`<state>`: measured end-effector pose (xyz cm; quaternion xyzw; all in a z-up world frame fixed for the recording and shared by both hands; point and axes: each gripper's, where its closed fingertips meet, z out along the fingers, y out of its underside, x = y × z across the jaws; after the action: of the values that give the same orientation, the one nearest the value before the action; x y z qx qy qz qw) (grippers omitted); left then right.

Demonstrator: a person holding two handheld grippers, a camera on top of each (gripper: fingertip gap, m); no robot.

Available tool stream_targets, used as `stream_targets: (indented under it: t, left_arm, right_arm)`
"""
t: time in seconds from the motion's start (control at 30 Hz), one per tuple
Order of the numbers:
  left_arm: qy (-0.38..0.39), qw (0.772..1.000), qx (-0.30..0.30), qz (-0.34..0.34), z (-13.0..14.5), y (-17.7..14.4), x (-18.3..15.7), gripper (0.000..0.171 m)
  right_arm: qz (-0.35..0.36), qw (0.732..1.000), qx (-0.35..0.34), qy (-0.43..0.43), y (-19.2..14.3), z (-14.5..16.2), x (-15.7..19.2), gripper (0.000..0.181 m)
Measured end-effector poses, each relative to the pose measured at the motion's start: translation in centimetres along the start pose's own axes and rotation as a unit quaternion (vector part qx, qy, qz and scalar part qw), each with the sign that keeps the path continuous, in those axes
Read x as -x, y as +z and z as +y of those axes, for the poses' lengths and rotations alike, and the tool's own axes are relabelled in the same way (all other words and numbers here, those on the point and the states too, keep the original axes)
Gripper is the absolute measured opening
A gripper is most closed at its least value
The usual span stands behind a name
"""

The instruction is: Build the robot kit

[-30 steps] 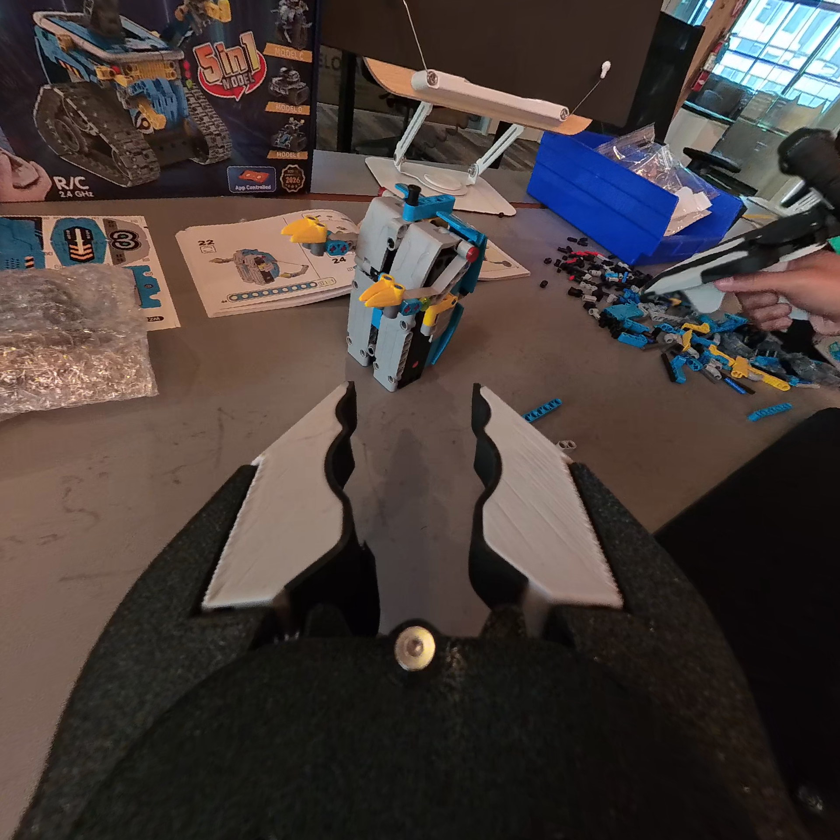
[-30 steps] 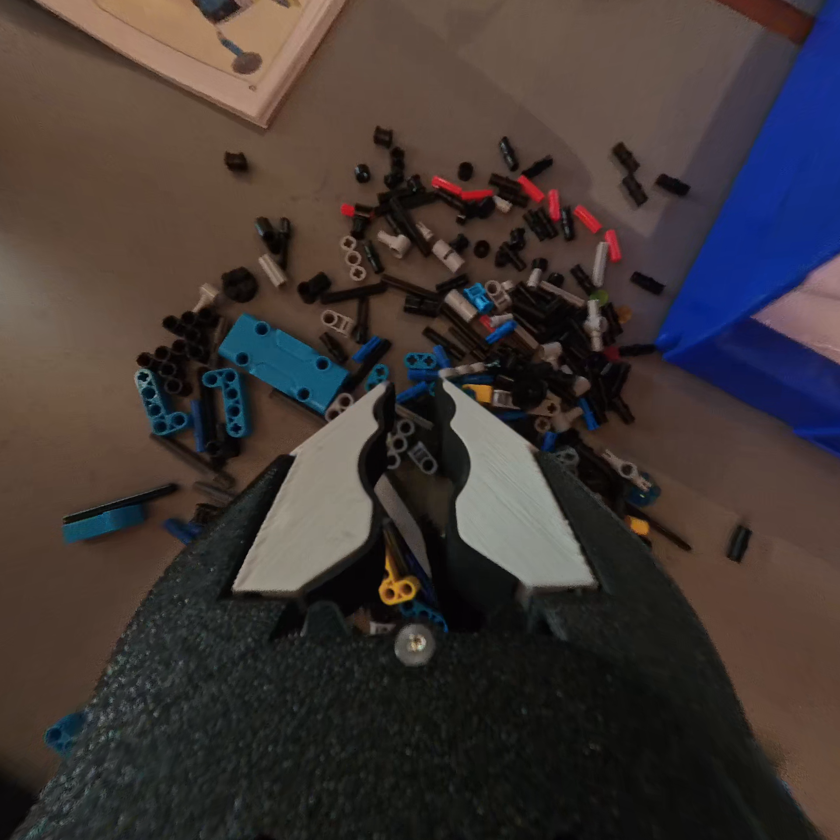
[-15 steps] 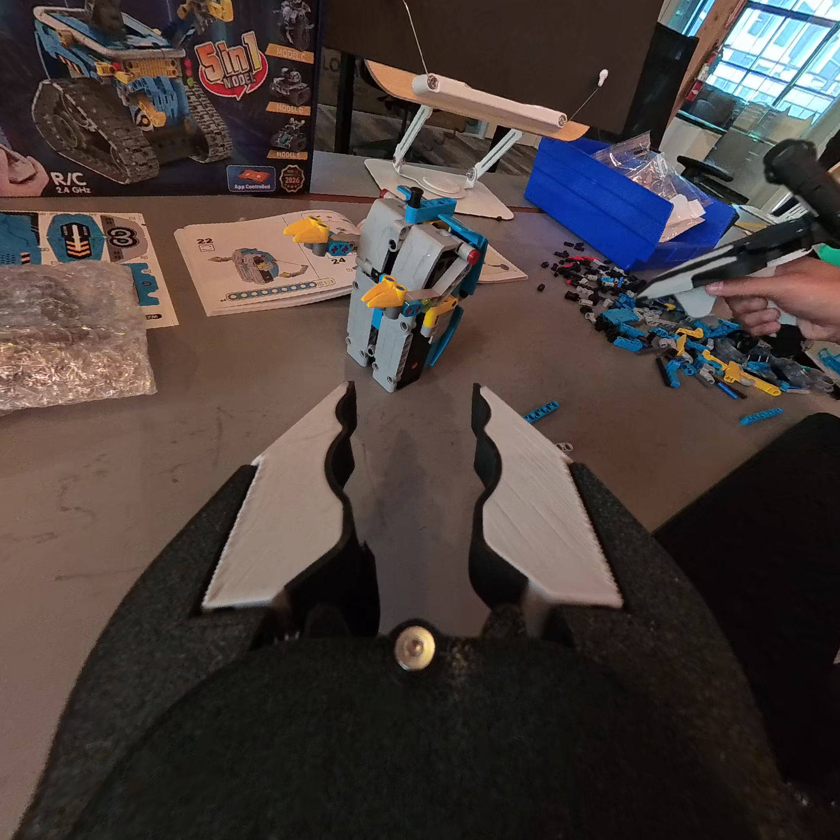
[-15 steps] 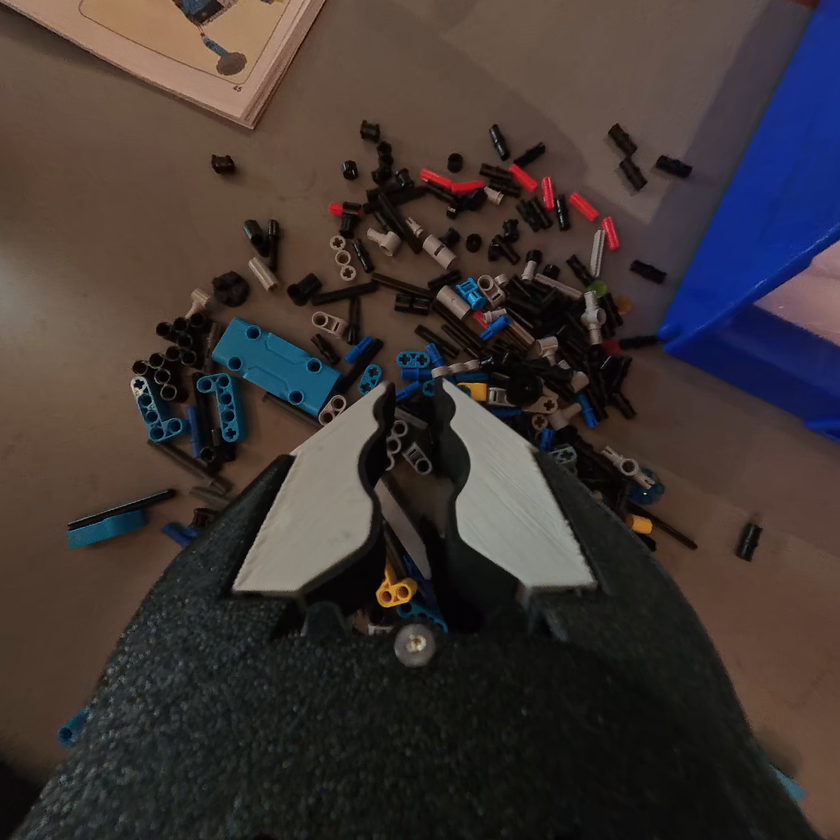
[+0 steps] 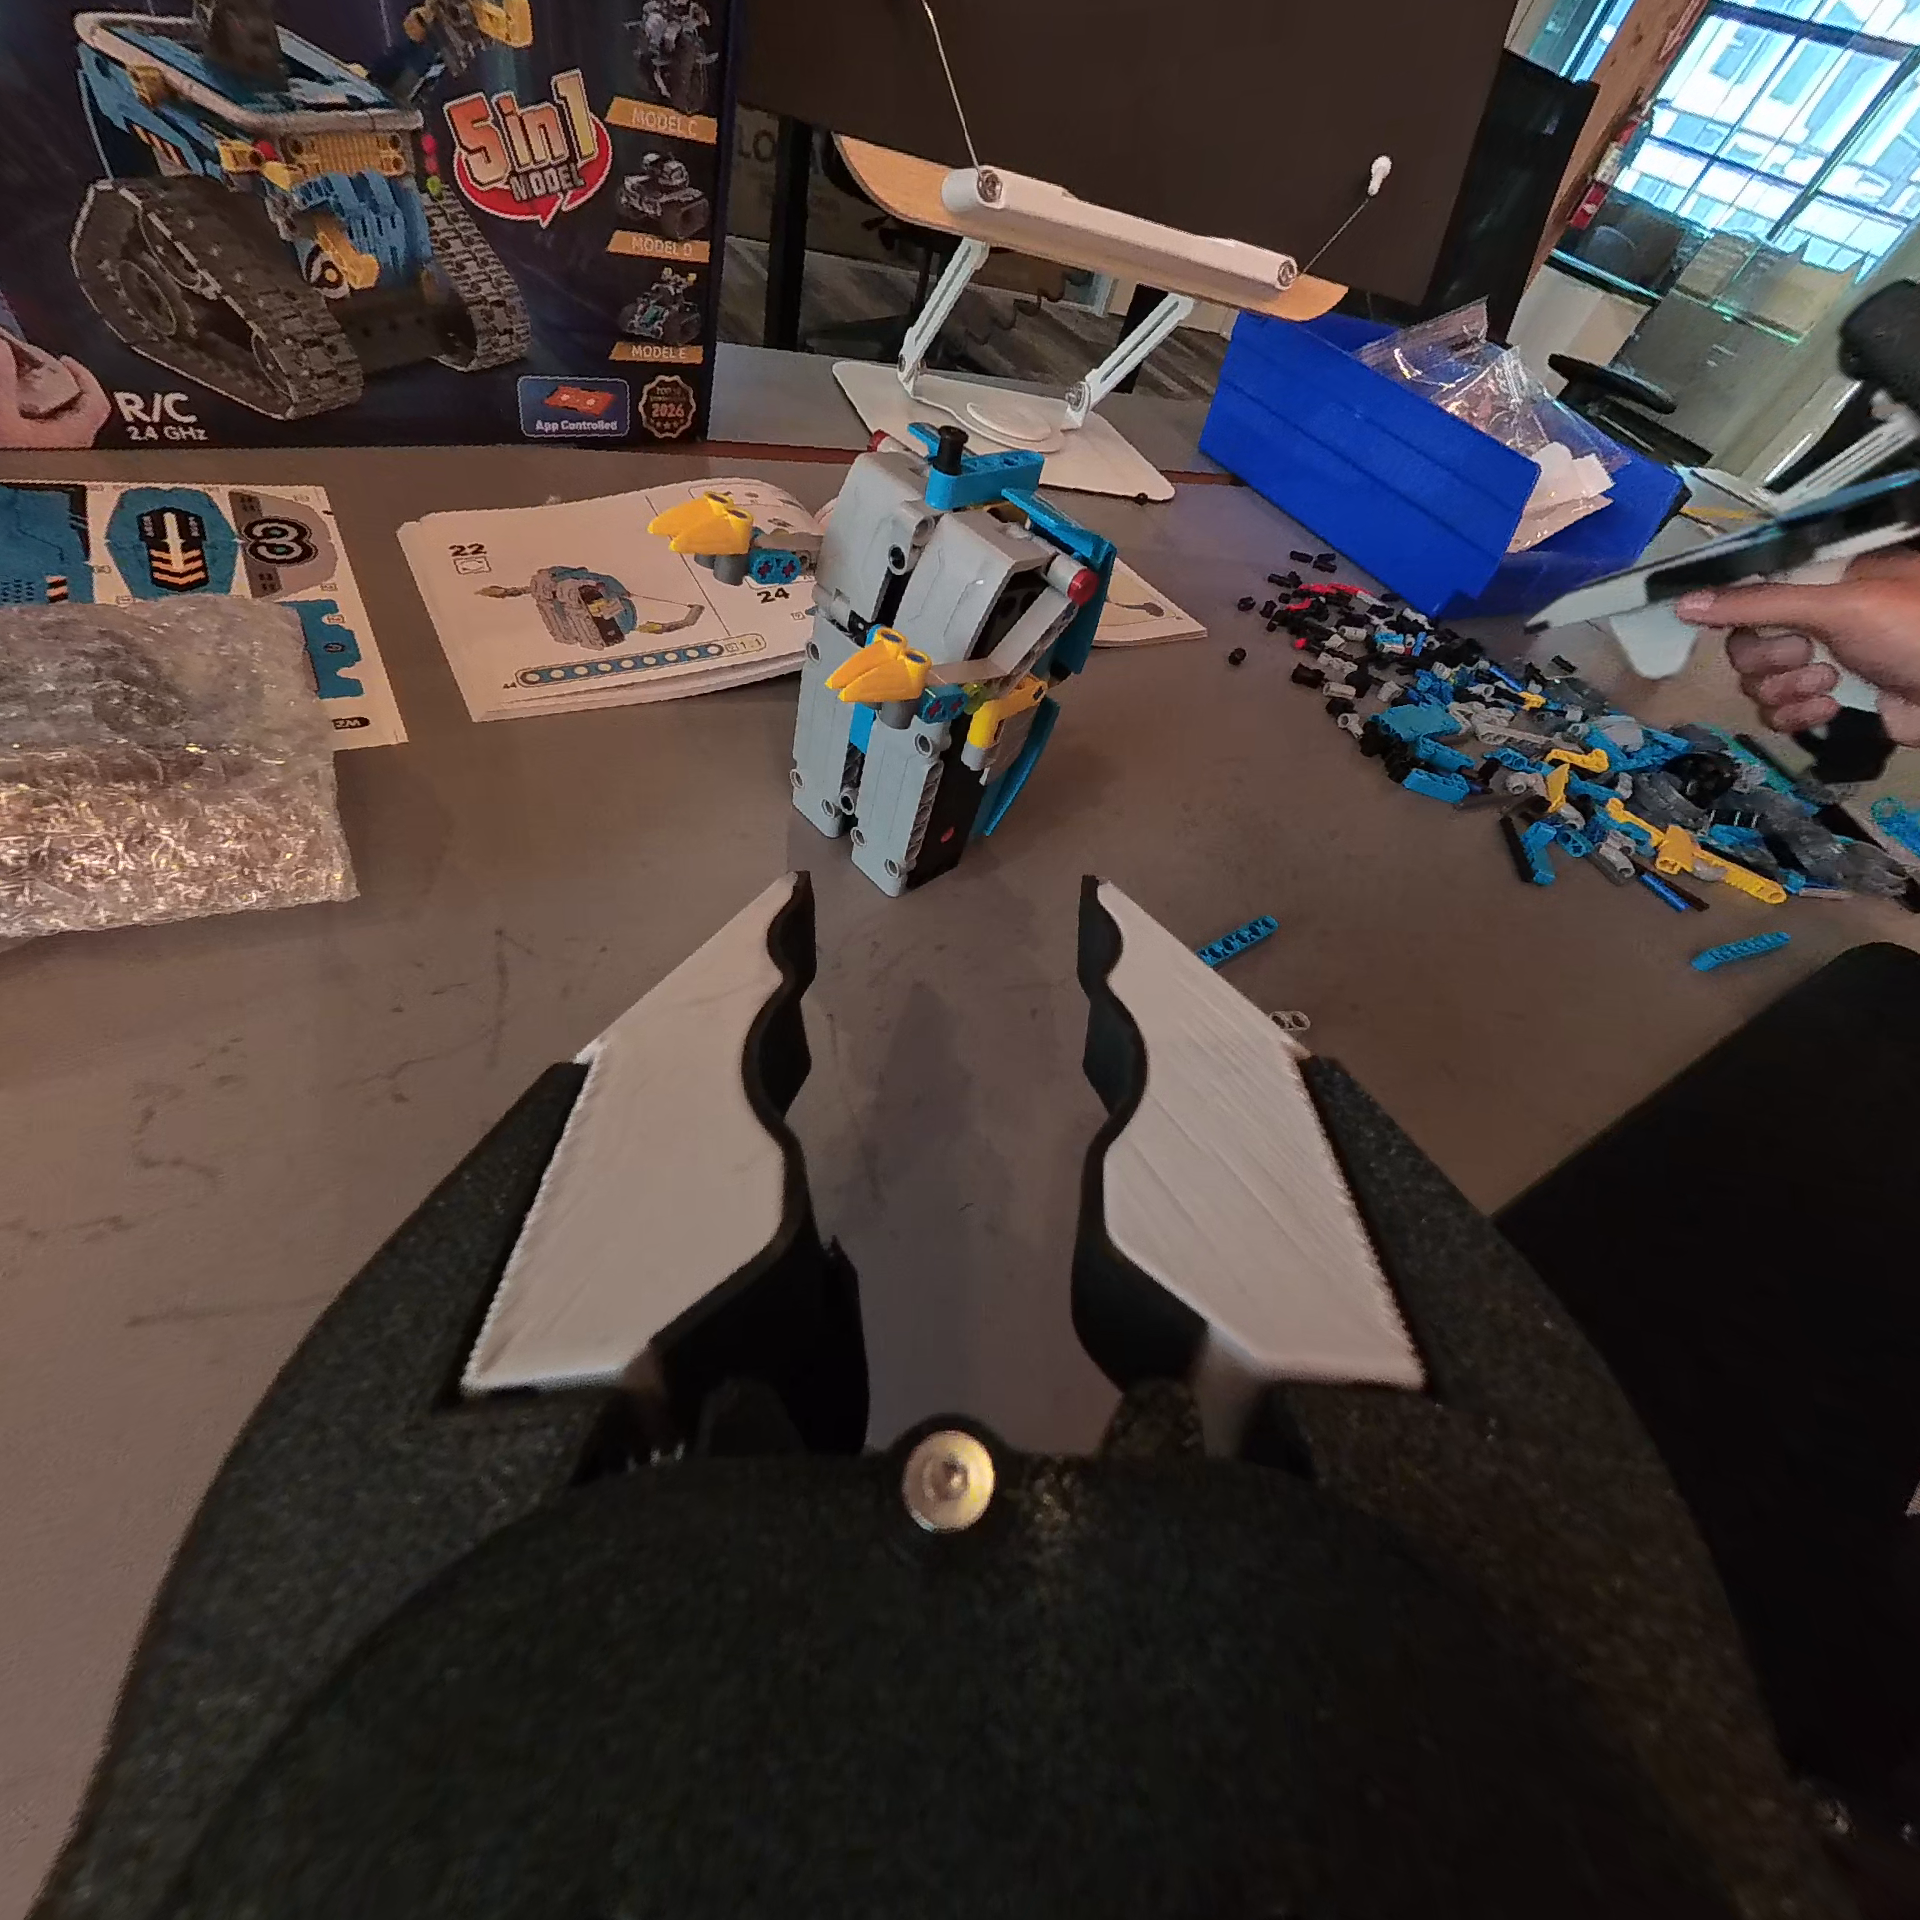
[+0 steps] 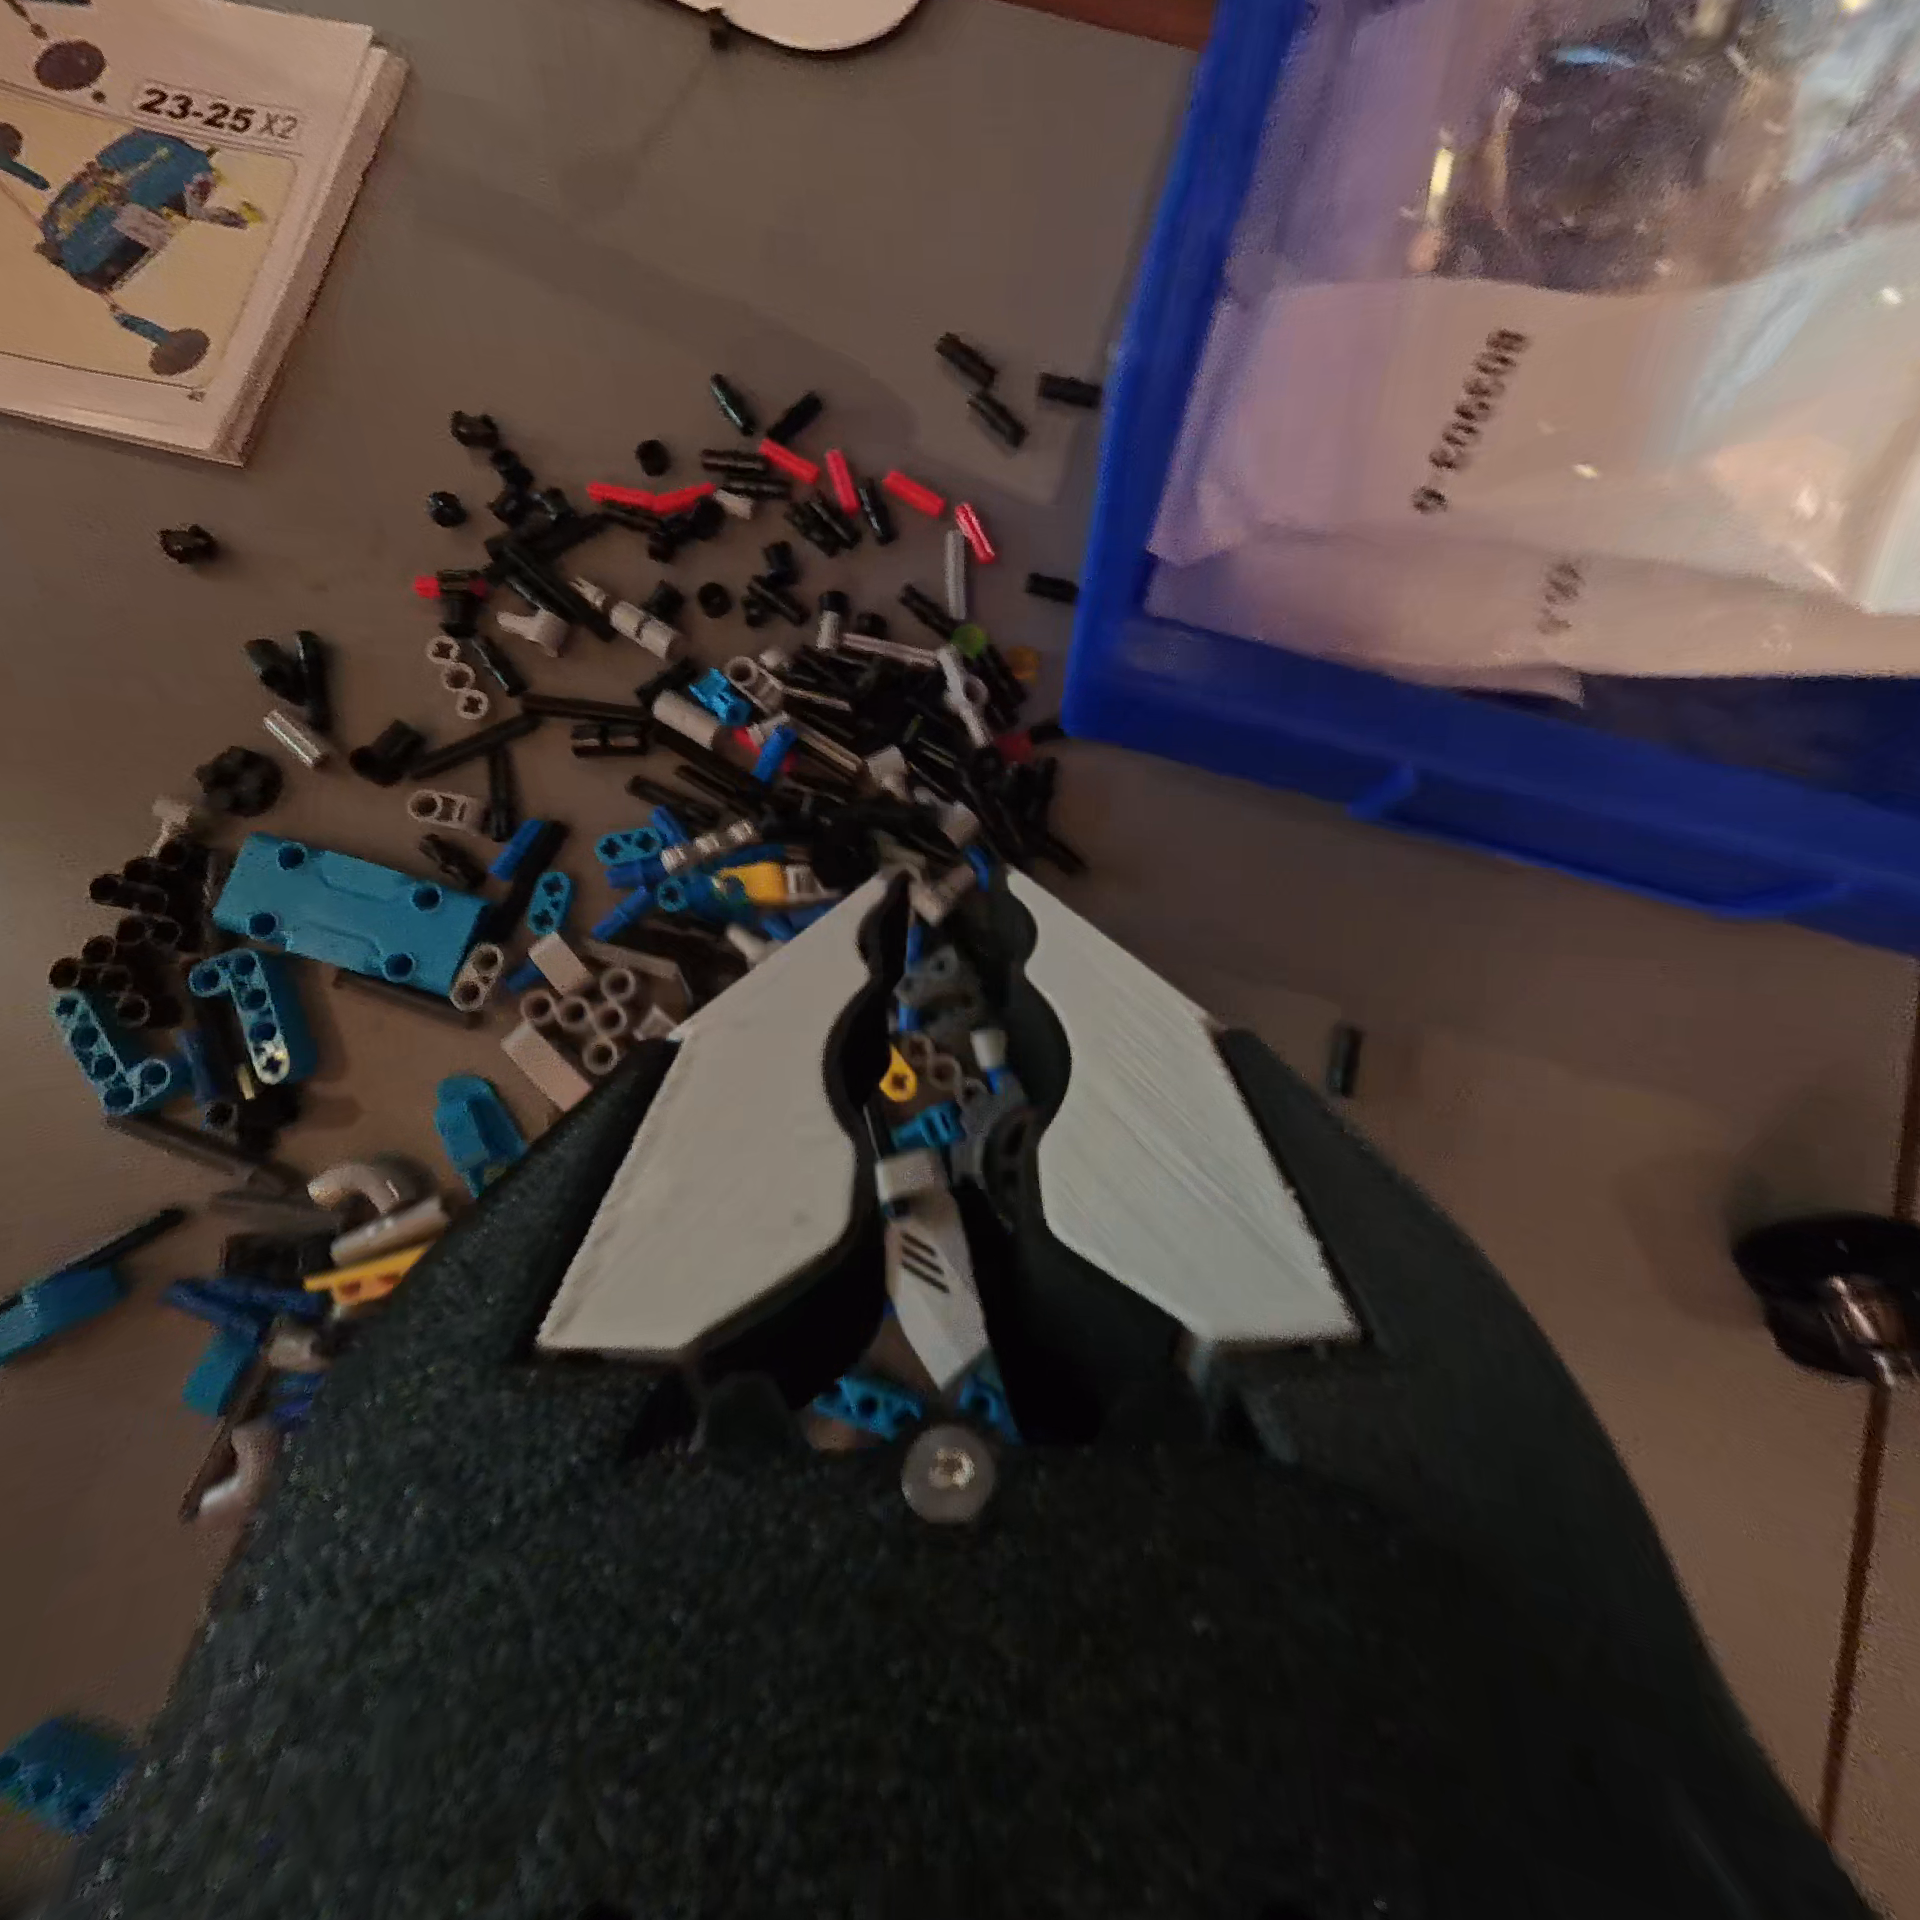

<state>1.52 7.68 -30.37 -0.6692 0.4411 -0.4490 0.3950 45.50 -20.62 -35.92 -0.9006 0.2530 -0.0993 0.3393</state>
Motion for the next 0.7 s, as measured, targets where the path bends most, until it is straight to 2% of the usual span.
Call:
stream_targets:
  t: [0.13, 0.23, 0.7]
  left_arm:
    - [0.001, 1.000, 0.004, 0.001, 0.1, 0.1, 0.0, 0.051]
    - [0.004, 1.000, 0.004, -0.001, 0.1, 0.1, -0.1, 0.051]
    - [0.010, 1.000, 0.003, -0.006, 0.1, 0.1, -0.1, 0.051]
  right_arm:
    - [-0.014, 0.999, 0.031, -0.007, -1.3, 2.5, -0.6, 0.015]
    - [-0.020, 0.999, 0.035, -0.021, -1.8, 3.3, -0.3, 0.015]
    - [-0.034, 0.999, 0.039, -0.011, 0.2, 2.9, 0.6, 0.010]
